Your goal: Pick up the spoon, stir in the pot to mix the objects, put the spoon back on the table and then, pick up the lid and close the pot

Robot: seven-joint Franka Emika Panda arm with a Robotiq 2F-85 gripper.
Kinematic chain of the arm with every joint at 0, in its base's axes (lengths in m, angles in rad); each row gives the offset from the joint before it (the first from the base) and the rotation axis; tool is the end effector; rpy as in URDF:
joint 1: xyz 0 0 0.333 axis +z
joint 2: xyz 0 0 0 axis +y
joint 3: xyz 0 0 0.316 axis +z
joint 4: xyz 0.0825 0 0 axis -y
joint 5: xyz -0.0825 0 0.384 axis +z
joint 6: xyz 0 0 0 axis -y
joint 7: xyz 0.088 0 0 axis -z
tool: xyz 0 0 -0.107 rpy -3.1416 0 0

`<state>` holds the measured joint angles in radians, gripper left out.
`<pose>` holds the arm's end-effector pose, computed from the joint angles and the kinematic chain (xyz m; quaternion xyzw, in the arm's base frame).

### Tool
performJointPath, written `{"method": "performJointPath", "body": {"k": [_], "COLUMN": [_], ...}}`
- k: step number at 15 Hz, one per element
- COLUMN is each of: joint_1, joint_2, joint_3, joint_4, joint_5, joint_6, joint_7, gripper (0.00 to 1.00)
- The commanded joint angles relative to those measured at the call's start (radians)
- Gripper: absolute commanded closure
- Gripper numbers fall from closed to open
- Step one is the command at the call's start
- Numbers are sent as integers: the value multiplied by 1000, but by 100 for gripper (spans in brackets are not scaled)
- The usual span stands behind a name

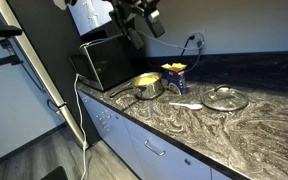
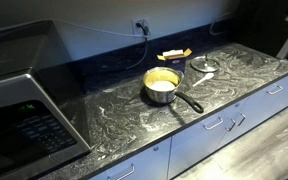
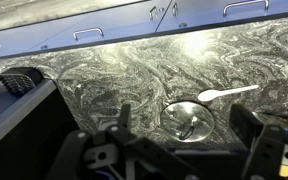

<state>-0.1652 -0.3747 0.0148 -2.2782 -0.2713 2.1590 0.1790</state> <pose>0.4569 -0.0795 0.5300 0.9790 -0.1020 0.1277 0.1221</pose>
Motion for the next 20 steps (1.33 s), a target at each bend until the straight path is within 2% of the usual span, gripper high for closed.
{"method": "performJointPath", "body": {"k": [1,5,7,10,13,16,20], "joint_1": [13,13,12,-8,5,42,105], "joint_2": [0,0,25,88,179,286,419], "joint_3": [-12,-12,1,44,78,93,74], "joint_4": [2,2,11,17,30,62,132], "joint_5": [-5,-5,18,-6,1,21,64], "joint_6": [-3,-3,-16,4,25,59,116], "joint_7": [3,3,75,324,558,781,1017], "gripper": [0,0,0,0,0,0,0]}}
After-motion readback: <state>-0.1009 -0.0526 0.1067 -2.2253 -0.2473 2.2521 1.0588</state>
